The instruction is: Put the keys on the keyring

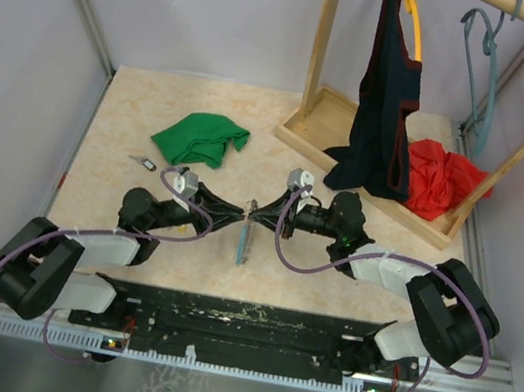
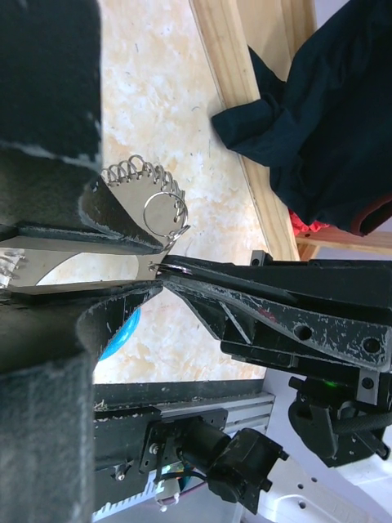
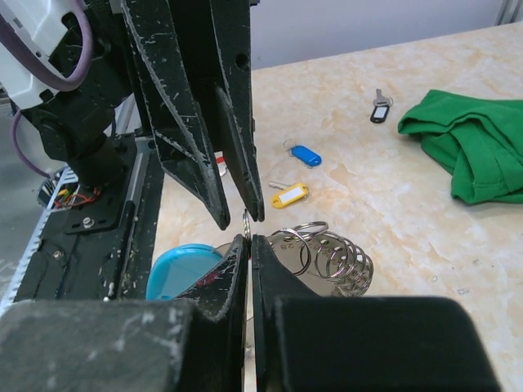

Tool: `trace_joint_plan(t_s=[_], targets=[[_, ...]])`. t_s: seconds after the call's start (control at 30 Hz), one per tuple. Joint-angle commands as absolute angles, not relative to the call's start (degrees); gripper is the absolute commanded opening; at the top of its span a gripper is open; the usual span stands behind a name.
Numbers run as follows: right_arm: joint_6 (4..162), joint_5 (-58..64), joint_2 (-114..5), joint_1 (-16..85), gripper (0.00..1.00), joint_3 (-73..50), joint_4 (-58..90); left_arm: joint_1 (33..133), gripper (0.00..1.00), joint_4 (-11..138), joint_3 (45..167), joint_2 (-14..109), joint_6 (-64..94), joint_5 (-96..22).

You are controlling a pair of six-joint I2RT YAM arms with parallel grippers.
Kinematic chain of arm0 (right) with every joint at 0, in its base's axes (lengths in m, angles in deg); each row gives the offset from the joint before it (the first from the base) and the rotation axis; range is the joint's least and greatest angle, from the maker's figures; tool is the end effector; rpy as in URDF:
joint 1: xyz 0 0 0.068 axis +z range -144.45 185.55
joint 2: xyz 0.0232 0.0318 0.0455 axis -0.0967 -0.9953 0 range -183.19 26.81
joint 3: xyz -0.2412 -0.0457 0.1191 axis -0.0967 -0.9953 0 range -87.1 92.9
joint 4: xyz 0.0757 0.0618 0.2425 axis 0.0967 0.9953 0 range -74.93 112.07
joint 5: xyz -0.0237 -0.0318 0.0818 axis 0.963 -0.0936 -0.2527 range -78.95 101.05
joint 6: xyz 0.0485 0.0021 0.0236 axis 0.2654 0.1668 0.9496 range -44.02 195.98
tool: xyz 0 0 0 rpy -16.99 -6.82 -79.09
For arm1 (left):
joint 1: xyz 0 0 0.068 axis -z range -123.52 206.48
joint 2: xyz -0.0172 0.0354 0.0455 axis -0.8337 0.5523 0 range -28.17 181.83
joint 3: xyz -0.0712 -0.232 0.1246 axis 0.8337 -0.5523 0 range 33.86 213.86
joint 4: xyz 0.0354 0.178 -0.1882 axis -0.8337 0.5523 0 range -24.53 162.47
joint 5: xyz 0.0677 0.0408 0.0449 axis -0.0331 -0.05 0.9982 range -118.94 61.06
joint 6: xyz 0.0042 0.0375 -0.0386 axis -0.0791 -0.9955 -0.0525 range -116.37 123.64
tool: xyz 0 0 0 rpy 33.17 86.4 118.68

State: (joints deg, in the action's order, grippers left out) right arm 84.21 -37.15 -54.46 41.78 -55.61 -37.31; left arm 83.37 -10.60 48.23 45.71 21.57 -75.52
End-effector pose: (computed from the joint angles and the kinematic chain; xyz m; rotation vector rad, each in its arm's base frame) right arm 0.2115 0.1878 0.2305 -1.0599 1.3047 1.2331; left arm 0.1819 -0.1213 0.2145 0.8352 1.2166 -1.1620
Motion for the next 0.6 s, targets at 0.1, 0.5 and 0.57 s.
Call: trace_joint_plan(t_s=[0.1, 0.5, 0.57], targets=[[85.24, -38.42, -54.31, 41.59, 0.00, -55.18, -43.84, 83.31, 0.24, -6.44, 48.66, 44.69, 19.98, -73.89], [85.80, -40.36, -55.31, 41.59, 0.00, -54.61, -44.08, 83.28, 0.20, -14.08, 49.93, 48.30, 23.96, -79.96], [85.83, -40.71, -55.51, 41.59, 0.00, -54.47, -44.00, 83.29, 0.20, -14.71, 49.97, 48.29, 24.18, -79.97]])
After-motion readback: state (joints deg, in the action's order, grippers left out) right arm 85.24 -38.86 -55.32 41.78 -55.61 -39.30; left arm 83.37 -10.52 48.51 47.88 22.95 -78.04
